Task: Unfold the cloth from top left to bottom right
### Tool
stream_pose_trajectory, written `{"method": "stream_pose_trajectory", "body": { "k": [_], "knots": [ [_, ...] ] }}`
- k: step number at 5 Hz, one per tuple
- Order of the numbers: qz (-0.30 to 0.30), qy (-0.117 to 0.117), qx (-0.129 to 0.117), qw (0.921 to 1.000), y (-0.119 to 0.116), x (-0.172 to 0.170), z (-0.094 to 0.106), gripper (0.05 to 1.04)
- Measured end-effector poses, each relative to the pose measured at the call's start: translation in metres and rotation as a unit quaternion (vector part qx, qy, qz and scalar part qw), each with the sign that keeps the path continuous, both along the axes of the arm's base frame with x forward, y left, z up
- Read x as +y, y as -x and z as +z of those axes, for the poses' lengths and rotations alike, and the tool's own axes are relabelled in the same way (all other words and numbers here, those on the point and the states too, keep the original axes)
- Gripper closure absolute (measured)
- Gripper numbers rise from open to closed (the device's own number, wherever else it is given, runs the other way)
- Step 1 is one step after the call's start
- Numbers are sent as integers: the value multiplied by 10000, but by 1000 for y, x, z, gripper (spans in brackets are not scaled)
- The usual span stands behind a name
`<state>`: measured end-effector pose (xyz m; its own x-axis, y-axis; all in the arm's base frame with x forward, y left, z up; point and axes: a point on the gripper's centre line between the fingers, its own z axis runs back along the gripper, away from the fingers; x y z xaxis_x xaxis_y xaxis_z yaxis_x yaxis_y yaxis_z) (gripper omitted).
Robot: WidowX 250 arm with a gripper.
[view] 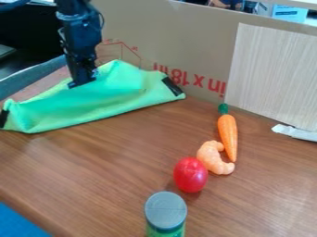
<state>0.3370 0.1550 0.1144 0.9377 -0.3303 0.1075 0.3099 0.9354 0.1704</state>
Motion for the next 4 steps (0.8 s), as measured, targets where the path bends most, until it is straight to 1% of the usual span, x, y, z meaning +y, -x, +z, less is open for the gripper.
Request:
{"method": "stream_pose_trajectory", "body": {
  "k": [1, 2, 3, 4],
  "knots": [
    [-164, -64, 73, 9998, 16, -10, 7, 1034],
    [-362, -91, 73, 9993, 37, -19, 15, 1034],
    [-581, -195, 81, 9981, 54, -31, 12, 1034],
    [-750, -368, 66, 9965, 72, -48, 7, 1034]
  ]
}}
